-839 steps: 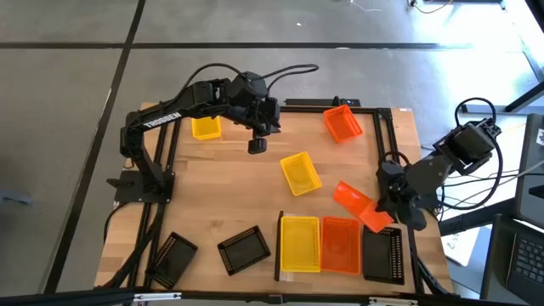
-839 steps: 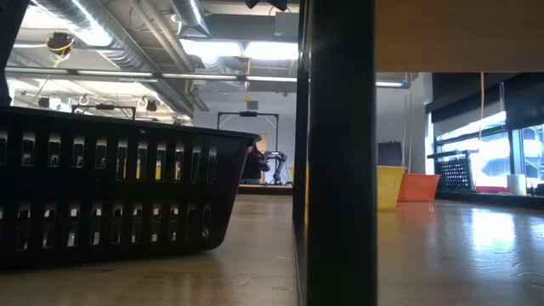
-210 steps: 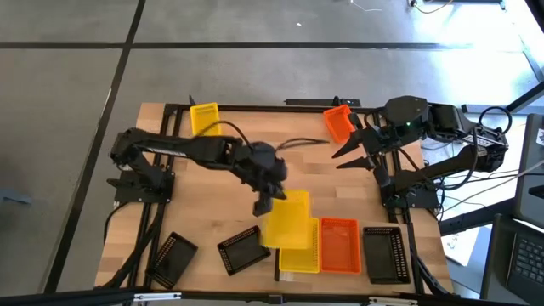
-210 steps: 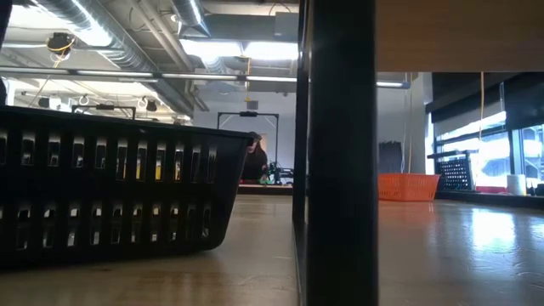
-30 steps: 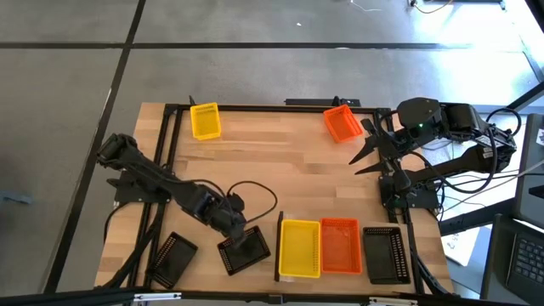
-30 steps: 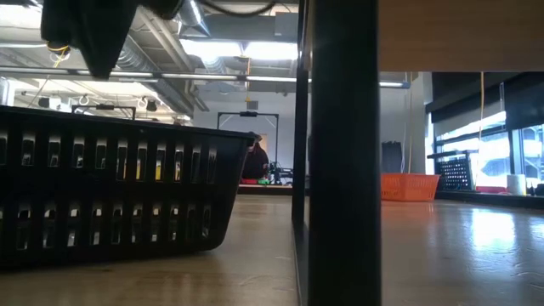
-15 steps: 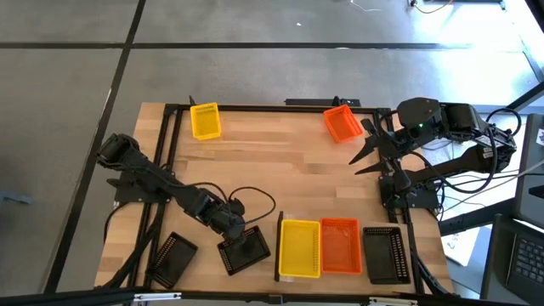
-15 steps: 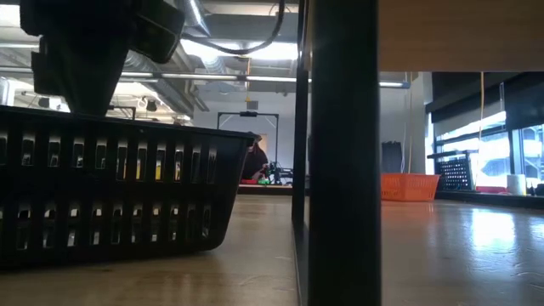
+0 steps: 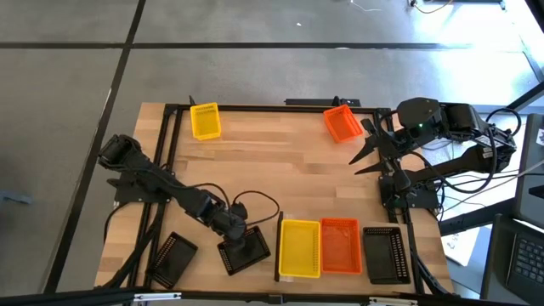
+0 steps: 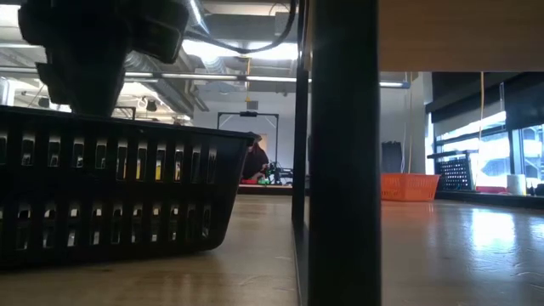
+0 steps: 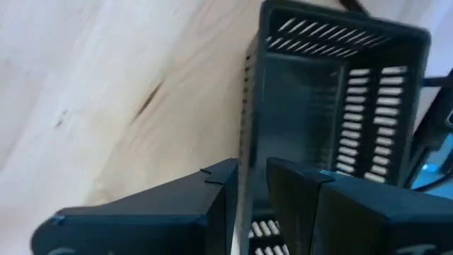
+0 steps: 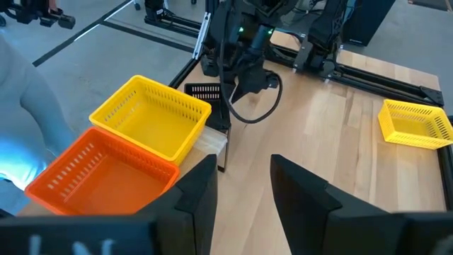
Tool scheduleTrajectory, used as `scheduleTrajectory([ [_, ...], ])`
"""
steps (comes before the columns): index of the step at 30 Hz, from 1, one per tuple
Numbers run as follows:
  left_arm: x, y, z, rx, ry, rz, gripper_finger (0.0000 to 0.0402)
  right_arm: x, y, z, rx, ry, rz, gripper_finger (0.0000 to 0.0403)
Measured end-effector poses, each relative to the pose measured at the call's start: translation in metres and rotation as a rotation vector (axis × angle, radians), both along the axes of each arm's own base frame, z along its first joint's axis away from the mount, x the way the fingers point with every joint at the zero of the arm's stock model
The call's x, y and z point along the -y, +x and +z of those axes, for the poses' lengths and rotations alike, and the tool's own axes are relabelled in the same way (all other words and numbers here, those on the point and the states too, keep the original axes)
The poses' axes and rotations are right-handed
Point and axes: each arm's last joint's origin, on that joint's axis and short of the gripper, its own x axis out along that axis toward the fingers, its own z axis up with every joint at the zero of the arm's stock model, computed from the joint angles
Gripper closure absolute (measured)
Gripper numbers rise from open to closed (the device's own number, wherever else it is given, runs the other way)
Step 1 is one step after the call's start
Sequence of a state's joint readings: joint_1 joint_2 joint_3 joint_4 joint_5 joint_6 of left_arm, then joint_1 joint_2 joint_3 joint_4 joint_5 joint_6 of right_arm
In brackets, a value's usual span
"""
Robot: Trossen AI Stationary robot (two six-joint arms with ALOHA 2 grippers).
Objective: Stack baskets on shelf by color
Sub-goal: Stack the right black bin on top of the black bin
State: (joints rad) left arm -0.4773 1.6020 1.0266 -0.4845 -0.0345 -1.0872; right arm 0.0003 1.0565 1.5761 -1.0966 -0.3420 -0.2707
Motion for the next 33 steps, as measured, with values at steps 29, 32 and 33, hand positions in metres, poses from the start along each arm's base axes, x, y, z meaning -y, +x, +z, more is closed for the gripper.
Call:
scheduleTrajectory([
  [29,0.006,0.011,-0.022,-0.003,0.043,-0.087,0.0335,0.000,0.002,0.000,0.004,-0.005,-0.007,0.0271],
  [32,0.005,0.011,-0.019,0.004,0.038,-0.089,0.0335,0.000,0.002,0.000,0.004,-0.005,-0.007,0.0271],
  [33,0.006,0.011,-0.018,0.006,0.035,-0.090,0.0335,0.000,0.002,0.000,0.004,-0.005,-0.007,0.0271],
])
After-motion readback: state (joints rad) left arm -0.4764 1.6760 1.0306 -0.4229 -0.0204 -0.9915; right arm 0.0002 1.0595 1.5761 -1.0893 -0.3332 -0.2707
